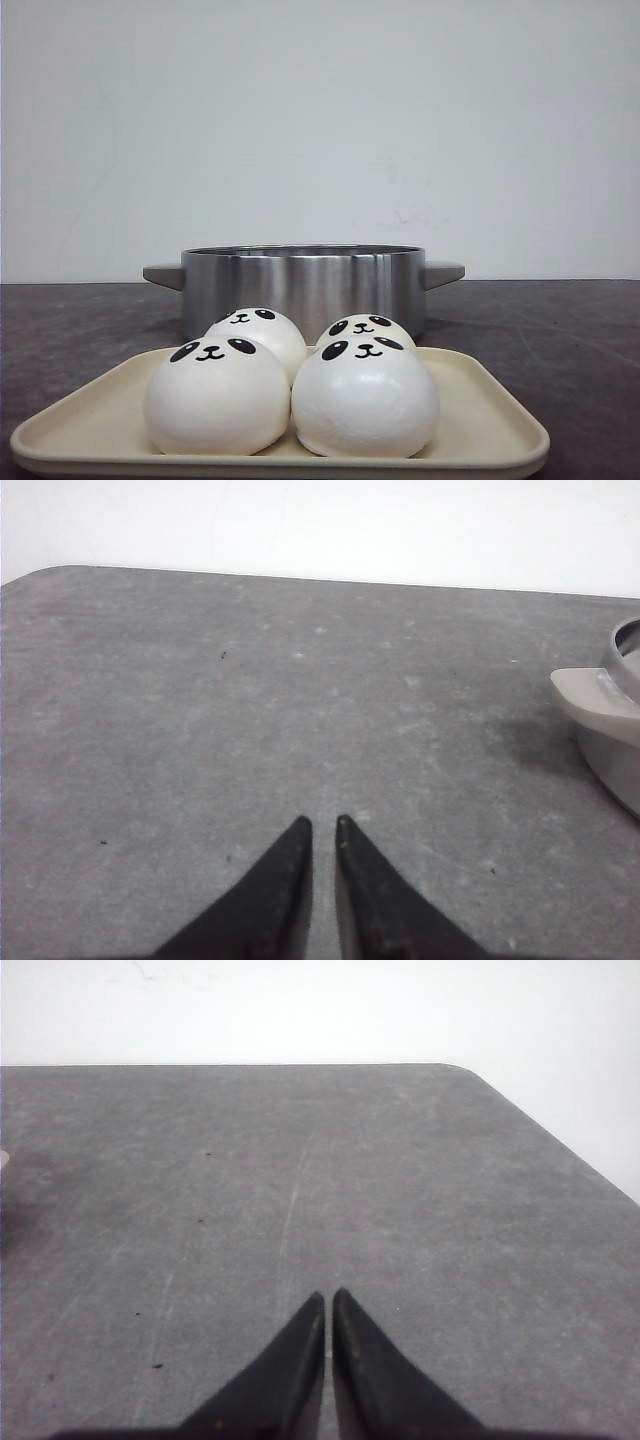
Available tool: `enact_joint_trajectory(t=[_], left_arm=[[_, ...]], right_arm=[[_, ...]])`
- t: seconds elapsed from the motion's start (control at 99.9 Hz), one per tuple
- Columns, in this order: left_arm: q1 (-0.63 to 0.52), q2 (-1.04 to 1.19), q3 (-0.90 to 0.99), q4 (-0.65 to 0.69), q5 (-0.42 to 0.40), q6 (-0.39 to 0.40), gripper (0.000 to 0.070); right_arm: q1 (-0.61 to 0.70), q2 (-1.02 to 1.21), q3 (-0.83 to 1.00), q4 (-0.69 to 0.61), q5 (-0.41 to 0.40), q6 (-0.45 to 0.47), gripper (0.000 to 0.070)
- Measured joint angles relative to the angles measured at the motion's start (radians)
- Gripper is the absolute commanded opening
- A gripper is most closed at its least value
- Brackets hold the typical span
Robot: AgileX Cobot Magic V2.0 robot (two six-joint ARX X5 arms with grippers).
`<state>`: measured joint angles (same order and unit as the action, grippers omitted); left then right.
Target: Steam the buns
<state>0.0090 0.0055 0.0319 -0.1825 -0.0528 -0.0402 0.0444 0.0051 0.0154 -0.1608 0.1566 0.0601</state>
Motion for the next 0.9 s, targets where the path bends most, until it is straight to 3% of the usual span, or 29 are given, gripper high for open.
enact_joint_trajectory(t=[0.5,0.761,0.901], left_arm=[[-0.003,0.0,0.0,0.0,0.005,-0.011,0.0],[-0.036,0.0,0.0,-0.002,0.03,-0.263,0.0],[-0.036,0.0,0.0,-0.002,0.03,-0.322,0.0]], right_arm=[[0.0,0.0,0.0,0.0,-0.004,0.011,0.0007],[0.0,0.0,0.0,0.002,-0.04,0.144,0.0007],[0.0,0.0,0.0,0.042,-0.057,0.216,0.0007]])
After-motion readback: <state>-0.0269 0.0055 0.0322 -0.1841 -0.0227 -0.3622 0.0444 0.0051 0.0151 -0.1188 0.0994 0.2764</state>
